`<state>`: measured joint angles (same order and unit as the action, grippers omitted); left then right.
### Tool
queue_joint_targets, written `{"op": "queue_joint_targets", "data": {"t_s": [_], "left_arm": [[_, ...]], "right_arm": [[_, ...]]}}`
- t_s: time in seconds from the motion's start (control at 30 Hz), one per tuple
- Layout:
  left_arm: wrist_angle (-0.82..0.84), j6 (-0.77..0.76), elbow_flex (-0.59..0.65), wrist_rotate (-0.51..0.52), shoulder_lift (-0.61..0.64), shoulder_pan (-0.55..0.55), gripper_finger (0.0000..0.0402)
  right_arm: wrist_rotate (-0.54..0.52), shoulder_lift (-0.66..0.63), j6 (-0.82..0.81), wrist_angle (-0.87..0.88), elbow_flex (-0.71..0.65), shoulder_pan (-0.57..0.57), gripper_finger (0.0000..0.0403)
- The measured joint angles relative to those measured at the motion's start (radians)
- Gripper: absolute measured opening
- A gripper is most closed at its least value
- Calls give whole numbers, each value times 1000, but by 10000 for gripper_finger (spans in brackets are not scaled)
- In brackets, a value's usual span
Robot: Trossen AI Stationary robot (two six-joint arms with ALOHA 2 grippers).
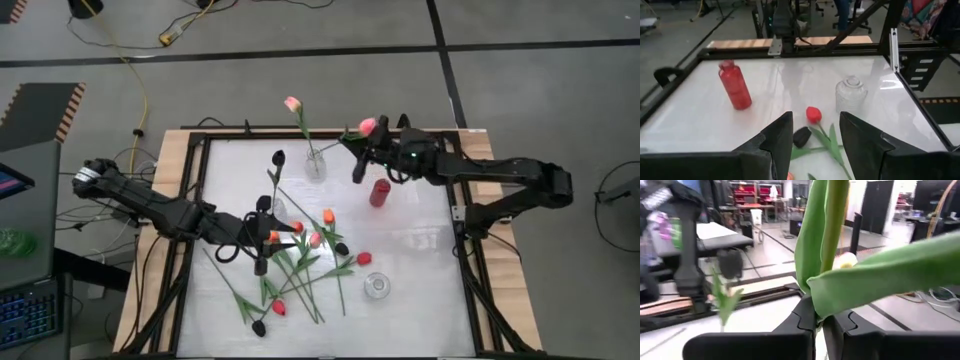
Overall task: Sort flowers into vase by color
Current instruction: Put the pink tulip into the top transparent vase
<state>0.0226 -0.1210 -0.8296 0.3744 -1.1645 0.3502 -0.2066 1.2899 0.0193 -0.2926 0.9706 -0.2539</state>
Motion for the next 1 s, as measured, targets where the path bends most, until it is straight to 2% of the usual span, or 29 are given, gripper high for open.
{"op": "queue_joint_targets", "data": {"t_s": [0.27, 1.0], "left_arm": [[-73, -89, 84, 3, 0, 0, 151], [-84, -112, 90, 6, 0, 0, 151]], "right_arm": [[0, 74, -1, -33, -1, -50, 45], [-1, 190, -9, -53, -2, -52, 52]]}}
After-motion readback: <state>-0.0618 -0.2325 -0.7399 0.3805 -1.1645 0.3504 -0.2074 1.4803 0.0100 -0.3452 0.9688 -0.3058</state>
